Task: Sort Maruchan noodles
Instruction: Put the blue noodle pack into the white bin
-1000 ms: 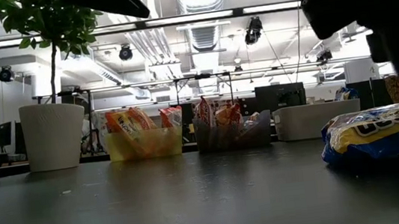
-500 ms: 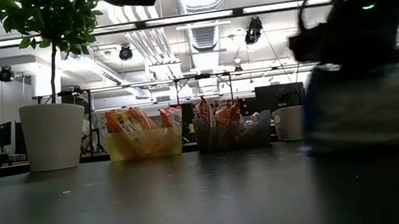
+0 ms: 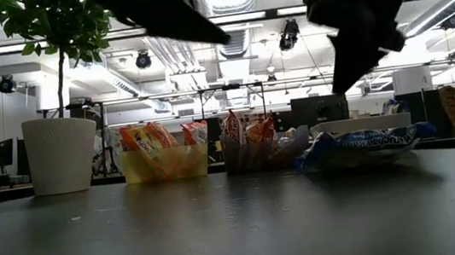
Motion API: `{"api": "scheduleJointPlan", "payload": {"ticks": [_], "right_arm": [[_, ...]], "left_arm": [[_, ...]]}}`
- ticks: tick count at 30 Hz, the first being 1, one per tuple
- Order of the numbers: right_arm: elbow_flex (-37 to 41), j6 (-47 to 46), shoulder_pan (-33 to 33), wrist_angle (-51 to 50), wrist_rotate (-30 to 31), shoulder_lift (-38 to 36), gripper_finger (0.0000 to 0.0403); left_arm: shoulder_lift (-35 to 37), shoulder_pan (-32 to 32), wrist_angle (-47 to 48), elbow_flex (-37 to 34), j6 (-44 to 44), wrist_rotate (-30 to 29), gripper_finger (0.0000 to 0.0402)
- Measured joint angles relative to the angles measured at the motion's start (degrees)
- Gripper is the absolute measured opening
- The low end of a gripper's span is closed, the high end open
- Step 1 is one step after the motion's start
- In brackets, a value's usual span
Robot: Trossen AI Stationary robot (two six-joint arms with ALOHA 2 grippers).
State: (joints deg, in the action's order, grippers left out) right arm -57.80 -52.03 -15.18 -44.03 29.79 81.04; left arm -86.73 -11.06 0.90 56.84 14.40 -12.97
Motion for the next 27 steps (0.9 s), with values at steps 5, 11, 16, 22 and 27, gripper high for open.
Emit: {"api": "scheduleJointPlan", "payload": {"ticks": [5,11,16,22,27], "right_arm": [[2.18,-0.07,-0.42,-1.07,-3.05,-3.69,0.0027],[9.6,-3.09,-0.41,-0.74,-3.46,-10.45,0.0027],[17.57,-7.67,-0.27,1.87,-3.4,-17.55,0.0027],[25.96,-11.09,0.11,10.02,-3.88,-24.83,0.0027],[30.2,-14.02,0.61,15.04,-4.26,-28.75,0.0027]], "left_arm": [[-8.03,2.57,-11.67,0.0,1.15,0.29,0.0112],[-16.62,4.85,-22.92,0.62,1.02,3.14,0.0112],[-22.76,5.81,-29.72,2.34,-0.11,3.15,0.0112],[-29.79,6.63,-32.47,5.89,-0.36,3.17,0.0112],[-34.42,7.19,-32.47,8.84,-0.97,3.1,0.0112]]}}
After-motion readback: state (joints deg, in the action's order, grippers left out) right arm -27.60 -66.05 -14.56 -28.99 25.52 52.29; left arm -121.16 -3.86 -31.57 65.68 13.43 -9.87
